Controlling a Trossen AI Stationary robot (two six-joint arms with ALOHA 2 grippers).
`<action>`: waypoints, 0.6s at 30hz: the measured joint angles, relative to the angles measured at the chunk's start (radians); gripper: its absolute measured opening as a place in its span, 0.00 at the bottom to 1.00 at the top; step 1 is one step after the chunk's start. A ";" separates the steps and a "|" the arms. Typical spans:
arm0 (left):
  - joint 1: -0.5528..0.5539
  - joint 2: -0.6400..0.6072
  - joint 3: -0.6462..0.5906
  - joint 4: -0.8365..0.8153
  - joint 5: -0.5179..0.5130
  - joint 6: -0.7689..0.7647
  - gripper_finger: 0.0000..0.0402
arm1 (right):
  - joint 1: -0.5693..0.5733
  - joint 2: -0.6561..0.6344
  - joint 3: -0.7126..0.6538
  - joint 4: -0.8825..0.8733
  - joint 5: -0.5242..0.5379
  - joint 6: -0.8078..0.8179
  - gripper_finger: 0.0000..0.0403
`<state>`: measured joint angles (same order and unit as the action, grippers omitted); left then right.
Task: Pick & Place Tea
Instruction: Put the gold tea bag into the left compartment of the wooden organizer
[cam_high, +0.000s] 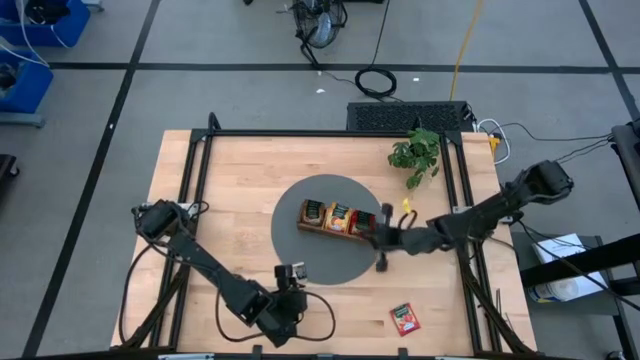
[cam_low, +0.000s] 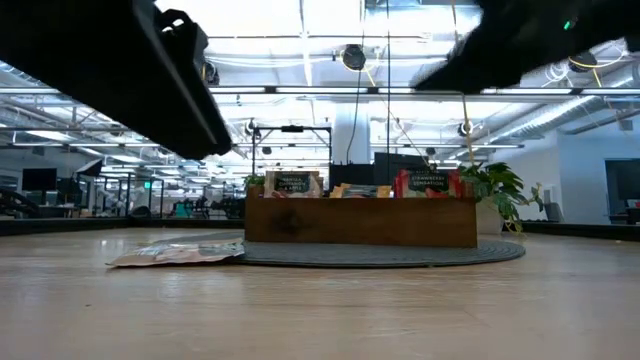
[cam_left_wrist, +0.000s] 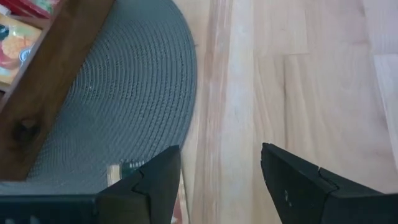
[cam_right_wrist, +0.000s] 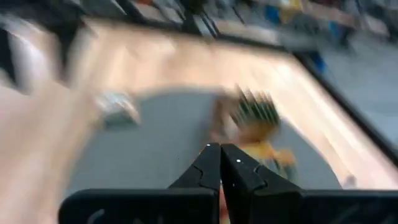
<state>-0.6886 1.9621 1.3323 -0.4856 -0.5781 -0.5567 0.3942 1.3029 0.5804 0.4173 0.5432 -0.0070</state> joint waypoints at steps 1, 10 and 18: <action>-0.002 0.000 0.000 -0.009 0.000 -0.010 0.56 | 0.025 0.000 0.000 0.045 -0.022 -0.030 0.00; -0.044 0.000 0.000 -0.154 -0.001 -0.219 0.56 | 0.102 0.137 0.000 0.152 -0.232 -0.036 0.00; -0.038 0.000 -0.052 -0.171 -0.045 -0.263 0.56 | 0.090 0.383 0.000 0.409 -0.289 -0.079 0.00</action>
<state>-0.7269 1.9621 1.2806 -0.6566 -0.6228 -0.8199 0.4842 1.6854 0.5804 0.8259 0.2545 -0.0864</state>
